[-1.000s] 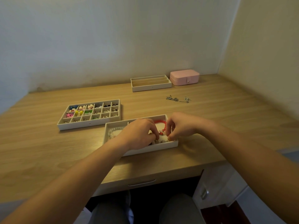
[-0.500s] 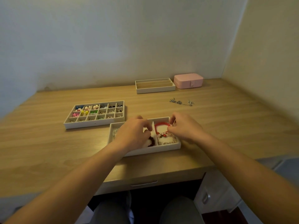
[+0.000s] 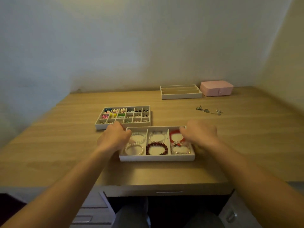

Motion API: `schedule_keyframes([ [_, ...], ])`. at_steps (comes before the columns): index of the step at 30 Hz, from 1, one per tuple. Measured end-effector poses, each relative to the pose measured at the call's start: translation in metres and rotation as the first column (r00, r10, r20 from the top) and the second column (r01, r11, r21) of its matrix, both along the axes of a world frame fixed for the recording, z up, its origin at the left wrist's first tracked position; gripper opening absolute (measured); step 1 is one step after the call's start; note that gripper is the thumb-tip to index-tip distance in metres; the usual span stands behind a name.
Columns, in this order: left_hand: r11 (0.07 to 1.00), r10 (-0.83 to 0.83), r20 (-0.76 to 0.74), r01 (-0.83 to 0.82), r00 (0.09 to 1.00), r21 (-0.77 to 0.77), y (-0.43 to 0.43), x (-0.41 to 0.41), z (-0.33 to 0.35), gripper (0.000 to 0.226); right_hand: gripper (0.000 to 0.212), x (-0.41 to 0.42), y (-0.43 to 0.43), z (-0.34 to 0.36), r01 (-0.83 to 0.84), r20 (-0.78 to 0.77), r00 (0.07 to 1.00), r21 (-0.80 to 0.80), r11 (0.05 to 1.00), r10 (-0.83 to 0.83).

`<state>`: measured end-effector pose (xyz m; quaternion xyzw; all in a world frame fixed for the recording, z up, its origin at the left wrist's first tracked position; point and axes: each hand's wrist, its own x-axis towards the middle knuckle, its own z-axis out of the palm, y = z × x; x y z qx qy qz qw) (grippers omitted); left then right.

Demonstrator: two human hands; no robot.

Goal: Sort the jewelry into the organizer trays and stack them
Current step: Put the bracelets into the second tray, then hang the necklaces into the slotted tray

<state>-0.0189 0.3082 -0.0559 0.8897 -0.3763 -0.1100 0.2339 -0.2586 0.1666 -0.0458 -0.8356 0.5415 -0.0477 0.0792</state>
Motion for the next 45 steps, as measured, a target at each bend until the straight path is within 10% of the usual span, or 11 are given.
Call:
schedule_keyframes([
  [4, 0.986, 0.160, 0.077, -0.155, 0.984, -0.059, 0.005, 0.047, 0.004, 0.056, 0.029, 0.055, 0.000, 0.017, -0.038, 0.055, 0.997, -0.235, 0.971, 0.053],
  [17, 0.907, 0.259, -0.339, -0.348, 0.904, -0.235, -0.034, 0.113, -0.001, 0.040, 0.021, 0.172, -0.031, 0.006, -0.087, 0.518, 0.851, 0.309, 0.947, -0.091],
  [28, 0.773, 0.178, -0.404, -0.381, 0.897, -0.507, -0.007, 0.036, 0.027, 0.019, 0.021, 0.074, -0.023, 0.040, 0.043, 0.614, 0.775, 0.191, 0.981, -0.154],
  [45, 0.834, 0.205, -0.316, -0.334, 0.926, -0.438, 0.041, -0.028, -0.001, 0.017, 0.023, -0.004, 0.019, 0.002, -0.004, 0.624, 0.769, 0.226, 0.974, -0.141],
])
